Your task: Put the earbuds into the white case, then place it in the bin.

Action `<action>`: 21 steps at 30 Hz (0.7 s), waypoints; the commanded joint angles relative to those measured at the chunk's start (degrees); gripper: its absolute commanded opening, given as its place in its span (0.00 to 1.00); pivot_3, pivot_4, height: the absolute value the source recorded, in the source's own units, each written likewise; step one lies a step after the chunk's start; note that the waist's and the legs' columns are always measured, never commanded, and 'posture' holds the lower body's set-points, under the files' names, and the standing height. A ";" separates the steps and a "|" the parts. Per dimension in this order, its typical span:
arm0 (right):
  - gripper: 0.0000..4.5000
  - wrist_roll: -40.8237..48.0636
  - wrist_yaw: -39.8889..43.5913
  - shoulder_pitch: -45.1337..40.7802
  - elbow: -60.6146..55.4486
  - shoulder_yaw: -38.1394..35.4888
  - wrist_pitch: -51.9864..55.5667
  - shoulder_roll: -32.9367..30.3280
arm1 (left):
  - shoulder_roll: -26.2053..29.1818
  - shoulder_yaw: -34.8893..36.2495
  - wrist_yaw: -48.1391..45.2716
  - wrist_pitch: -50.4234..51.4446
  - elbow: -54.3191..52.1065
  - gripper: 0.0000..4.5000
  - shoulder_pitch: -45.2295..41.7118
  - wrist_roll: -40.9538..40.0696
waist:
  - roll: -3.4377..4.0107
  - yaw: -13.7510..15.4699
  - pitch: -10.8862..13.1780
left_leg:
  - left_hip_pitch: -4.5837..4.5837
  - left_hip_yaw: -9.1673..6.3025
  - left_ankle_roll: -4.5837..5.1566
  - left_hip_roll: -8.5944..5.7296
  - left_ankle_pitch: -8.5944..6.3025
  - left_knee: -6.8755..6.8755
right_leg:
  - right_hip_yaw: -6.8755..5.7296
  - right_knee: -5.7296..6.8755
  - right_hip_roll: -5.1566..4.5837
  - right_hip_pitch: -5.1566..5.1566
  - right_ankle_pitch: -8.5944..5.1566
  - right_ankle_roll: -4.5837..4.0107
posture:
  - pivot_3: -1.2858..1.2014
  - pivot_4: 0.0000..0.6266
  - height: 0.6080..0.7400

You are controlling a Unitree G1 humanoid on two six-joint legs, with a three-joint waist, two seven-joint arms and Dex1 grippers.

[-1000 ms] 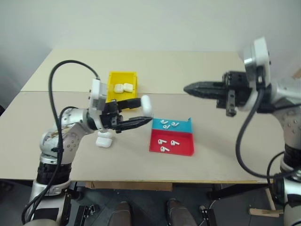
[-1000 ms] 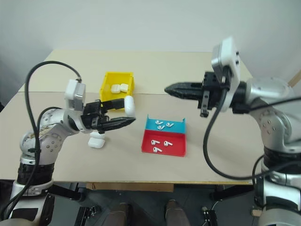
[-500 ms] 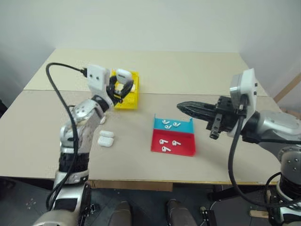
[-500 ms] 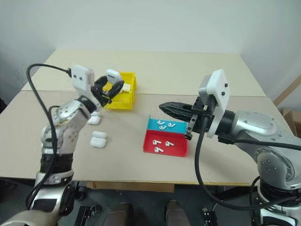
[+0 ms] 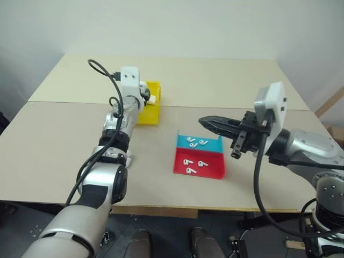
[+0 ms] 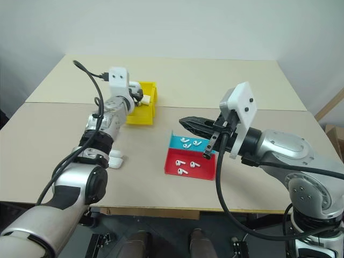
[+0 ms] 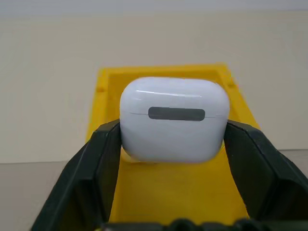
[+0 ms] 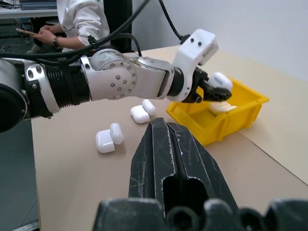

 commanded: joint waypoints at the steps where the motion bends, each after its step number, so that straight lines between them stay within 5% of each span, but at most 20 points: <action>1: 0.00 1.72 -0.64 -0.05 -2.39 -1.48 -1.79 -0.58 | 0.53 0.93 -0.64 -2.90 1.27 0.99 -2.70 0.19 | 0.00 -0.03 0.00 | 0.01 0.00 0.00 0.00 0.00 0.00 | 0.00 0.02 0.00 0.00 0.00 0.00 | 0.52 0.24 1.00; 6: 0.00 2.13 -0.74 -0.14 -2.20 -1.44 -2.29 -0.52 | 2.04 1.07 -2.34 -3.70 -1.38 0.99 -0.90 0.29 | 0.00 0.00 0.00 | 0.06 0.00 -0.01 0.00 0.01 0.00 | 0.01 0.06 0.00 0.03 0.01 0.00 | 0.52 0.24 1.00; 10: 0.00 3.24 -0.50 0.03 -2.20 -1.87 -2.90 -0.67 | 4.01 -0.04 -8.27 -2.07 -13.35 0.99 4.29 -0.50 | 0.01 -0.12 0.00 | 0.04 0.00 -0.01 0.01 0.00 -0.01 | 0.01 0.06 0.00 0.01 0.00 0.00 | 0.52 0.24 1.00; 16: 0.00 -2.08 2.10 4.41 0.01 -2.01 -8.00 -0.66 | 13.35 -1.41 -30.29 4.07 -42.18 0.99 19.30 -8.47 | 0.02 -0.49 -0.01 | 0.09 0.01 -0.02 0.03 0.01 -0.02 | 0.02 0.10 0.01 0.01 0.01 -0.01 | 0.52 0.24 1.00; 21: 0.00 -5.83 11.51 11.31 2.93 -4.10 -13.66 -4.70 | 24.09 1.04 -50.79 2.91 -55.43 0.99 31.37 -17.88 | 0.03 -0.54 -0.01 | 0.15 0.05 -0.03 0.05 0.02 -0.01 | 0.02 0.10 -0.01 0.08 0.00 -0.01 | 0.52 0.24 1.00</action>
